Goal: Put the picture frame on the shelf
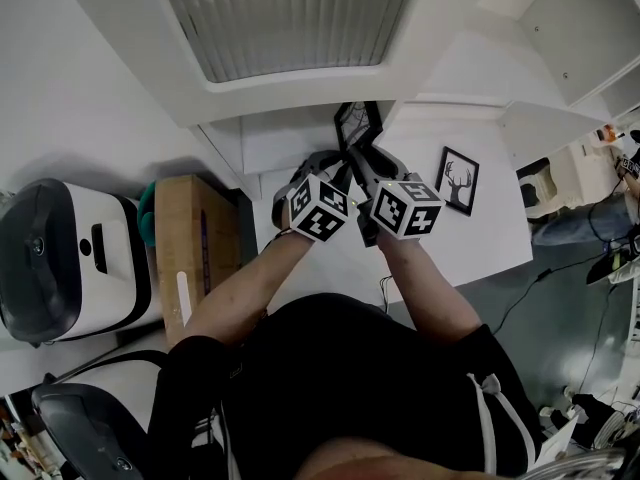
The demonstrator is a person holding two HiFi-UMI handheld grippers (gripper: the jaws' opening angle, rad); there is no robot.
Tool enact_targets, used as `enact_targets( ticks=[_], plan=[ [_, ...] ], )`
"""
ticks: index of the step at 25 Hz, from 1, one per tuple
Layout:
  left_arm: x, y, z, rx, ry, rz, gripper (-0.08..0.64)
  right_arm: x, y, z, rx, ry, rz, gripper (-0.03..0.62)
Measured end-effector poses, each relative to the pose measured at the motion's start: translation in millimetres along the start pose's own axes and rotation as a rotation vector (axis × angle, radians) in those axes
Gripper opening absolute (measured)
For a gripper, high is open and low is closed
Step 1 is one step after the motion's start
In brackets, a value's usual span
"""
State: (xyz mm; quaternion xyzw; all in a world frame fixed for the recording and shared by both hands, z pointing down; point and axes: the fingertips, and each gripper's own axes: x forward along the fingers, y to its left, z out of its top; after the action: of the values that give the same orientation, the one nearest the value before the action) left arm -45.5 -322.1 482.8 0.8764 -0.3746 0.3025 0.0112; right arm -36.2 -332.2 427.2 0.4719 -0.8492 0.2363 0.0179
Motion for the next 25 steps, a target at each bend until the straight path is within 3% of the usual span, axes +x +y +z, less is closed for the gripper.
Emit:
enact_targets(
  ticks=[7,11,25],
  plan=[
    [0,13,-4,-0.128,0.002,-0.022,0.052,11,9,2,0.073,0.002,0.016,0.087],
    [2,19,-3,-0.173,0.001,-0.029,0.052,11,12,3,0.064,-0.002,0.021,0.095],
    [17,27,5,-0.171,0.034,-0.045,0.052,-17,-2,-7,0.032,-0.042,-0.012,0.095]
  ],
)
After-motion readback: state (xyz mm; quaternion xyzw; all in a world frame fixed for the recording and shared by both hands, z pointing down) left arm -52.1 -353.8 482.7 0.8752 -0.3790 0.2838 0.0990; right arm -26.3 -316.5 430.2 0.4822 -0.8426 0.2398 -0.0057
